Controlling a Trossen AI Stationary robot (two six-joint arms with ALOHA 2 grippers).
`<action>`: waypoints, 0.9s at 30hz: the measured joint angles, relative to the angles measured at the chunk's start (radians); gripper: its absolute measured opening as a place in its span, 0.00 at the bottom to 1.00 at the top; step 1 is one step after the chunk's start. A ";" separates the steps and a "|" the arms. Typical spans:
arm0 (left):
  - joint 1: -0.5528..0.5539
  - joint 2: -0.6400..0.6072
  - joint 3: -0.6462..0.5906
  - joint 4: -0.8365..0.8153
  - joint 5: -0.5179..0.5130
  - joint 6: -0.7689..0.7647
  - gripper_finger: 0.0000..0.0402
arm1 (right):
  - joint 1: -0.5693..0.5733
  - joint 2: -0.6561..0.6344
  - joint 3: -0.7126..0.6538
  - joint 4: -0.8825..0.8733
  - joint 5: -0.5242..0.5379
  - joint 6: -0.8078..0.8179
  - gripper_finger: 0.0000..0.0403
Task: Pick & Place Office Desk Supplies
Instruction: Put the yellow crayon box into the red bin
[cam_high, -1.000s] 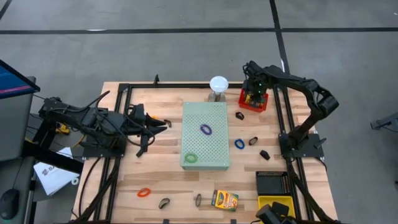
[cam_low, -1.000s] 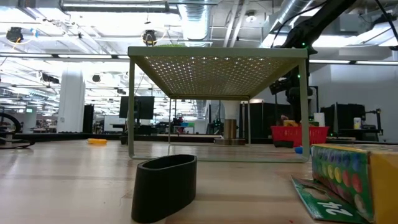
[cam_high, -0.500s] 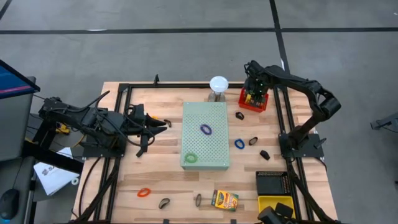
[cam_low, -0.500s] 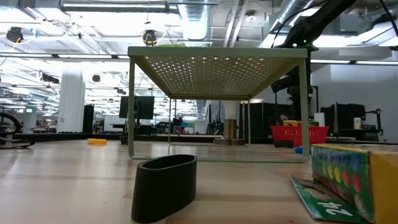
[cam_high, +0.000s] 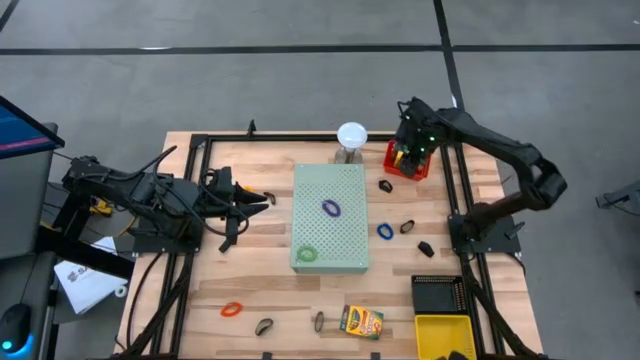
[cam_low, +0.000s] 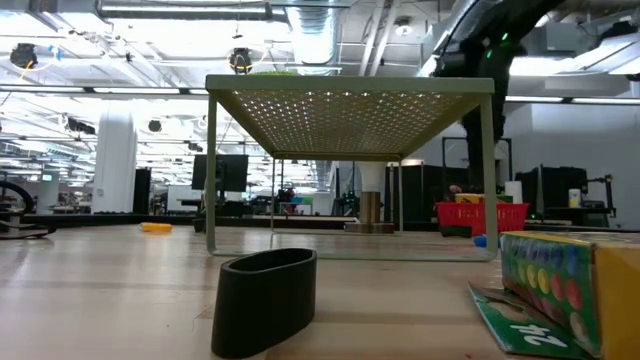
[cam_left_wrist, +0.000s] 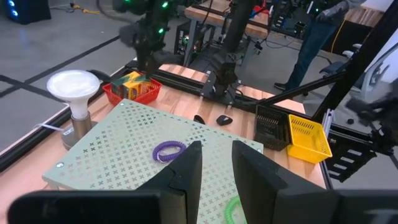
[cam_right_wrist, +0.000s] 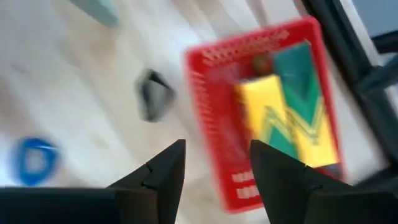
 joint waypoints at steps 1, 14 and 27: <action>0.000 0.000 0.000 0.000 0.000 0.000 0.21 | 0.013 -0.026 0.000 -0.006 -0.030 0.035 0.44; 0.000 0.000 -0.004 -0.112 0.155 -0.161 0.21 | 0.423 -0.434 0.000 -0.008 -0.195 0.723 0.43; -0.182 0.070 -0.054 -0.085 0.151 -0.479 0.21 | 1.117 -0.448 0.000 0.050 0.072 1.130 0.43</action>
